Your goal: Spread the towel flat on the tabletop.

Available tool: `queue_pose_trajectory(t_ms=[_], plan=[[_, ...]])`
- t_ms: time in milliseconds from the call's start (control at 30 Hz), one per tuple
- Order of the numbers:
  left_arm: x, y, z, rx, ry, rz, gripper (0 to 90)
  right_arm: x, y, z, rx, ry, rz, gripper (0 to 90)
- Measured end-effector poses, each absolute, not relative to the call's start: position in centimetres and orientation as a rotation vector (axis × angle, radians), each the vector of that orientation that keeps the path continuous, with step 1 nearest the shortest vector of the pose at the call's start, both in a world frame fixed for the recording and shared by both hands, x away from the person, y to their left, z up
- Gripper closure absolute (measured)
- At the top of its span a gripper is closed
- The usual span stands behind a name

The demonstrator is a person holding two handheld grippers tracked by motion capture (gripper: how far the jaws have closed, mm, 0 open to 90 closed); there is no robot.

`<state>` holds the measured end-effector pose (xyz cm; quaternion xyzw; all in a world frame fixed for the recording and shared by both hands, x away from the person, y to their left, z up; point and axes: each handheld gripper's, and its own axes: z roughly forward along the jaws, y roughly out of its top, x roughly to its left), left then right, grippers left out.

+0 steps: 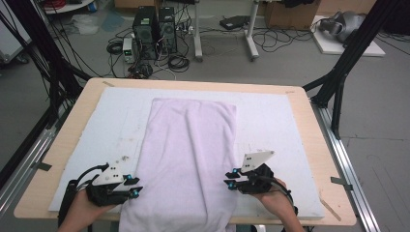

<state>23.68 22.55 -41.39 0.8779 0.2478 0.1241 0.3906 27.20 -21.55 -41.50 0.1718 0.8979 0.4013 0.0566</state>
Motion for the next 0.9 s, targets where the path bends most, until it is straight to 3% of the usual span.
queue_pose_trajectory(t_ms=[200,267,333,367,400,467,700,767,833,867,900], plan=[[26.9,22.0,-43.2,2.229,0.706,0.323,68.2,28.9,-23.8,-42.3,0.683,2.637,1.175,69.0],[27.3,21.9,-43.8,2.254,0.719,0.312,66.6,29.4,-23.9,-42.7,0.73,2.649,1.172,62.0],[27.4,22.0,-43.9,2.24,0.721,0.288,70.1,29.5,-23.4,-43.1,0.735,2.669,1.167,60.9],[27.4,22.0,-43.9,2.241,0.717,0.287,75.2,29.5,-23.1,-43.4,0.722,2.675,1.154,64.7],[27.3,22.0,-43.9,2.245,0.717,0.289,84.5,29.6,-22.7,-43.6,0.709,2.698,1.145,73.9],[27.3,22.0,-43.8,2.253,0.71,0.3,87.7,29.7,-22.1,-43.9,0.667,2.738,1.111,89.2],[27.1,22.8,-43.3,2.241,0.715,0.321,88.2,30.4,-19.6,-43.0,0.613,2.748,1.123,89.5],[27.1,22.9,-43.1,2.234,0.71,0.321,88.2,30.5,-19.4,-42.9,0.598,2.735,1.123,84.8],[27.3,22.9,-42.9,2.216,0.71,0.313,87.4,30.7,-20.4,-42.5,0.687,2.635,1.152,68.9],[27.5,22.8,-42.9,2.216,0.716,0.318,83.0,30.9,-20.8,-42.4,0.728,2.617,1.149,67.8],[27.7,22.6,-43.0,2.213,0.74,0.323,72.3,31.1,-21.2,-42.5,0.757,2.611,1.144,64.3]])
